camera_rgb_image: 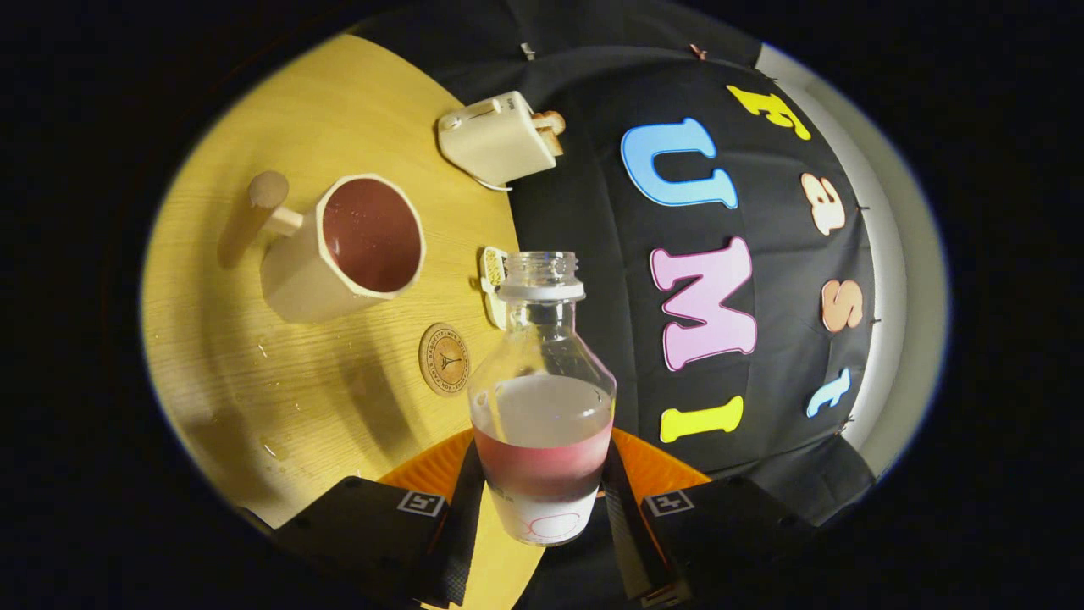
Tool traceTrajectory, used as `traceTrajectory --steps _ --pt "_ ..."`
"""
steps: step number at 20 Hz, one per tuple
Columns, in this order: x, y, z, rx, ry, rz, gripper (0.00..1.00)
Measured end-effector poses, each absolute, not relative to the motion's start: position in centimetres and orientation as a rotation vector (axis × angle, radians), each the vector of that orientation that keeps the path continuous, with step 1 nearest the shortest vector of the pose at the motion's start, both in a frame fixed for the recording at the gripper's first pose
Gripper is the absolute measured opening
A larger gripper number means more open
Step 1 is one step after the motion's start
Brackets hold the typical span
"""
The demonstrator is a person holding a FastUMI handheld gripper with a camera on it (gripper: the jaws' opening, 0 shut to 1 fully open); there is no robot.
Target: Take the bottle from table, then pour the juice into the cup, finally place the bottle on the coaster
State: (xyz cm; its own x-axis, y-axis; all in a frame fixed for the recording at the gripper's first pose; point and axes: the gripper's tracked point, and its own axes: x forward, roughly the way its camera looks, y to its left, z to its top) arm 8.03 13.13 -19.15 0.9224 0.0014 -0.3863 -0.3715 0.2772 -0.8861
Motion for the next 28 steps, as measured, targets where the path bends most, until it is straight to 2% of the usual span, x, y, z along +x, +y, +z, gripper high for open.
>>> traceTrajectory --steps 11,28 --pt "8.1 14.6 -21.1 -1.460 0.396 0.331 0.70" --pt "8.8 15.0 -21.0 -1.657 0.340 0.353 0.70"
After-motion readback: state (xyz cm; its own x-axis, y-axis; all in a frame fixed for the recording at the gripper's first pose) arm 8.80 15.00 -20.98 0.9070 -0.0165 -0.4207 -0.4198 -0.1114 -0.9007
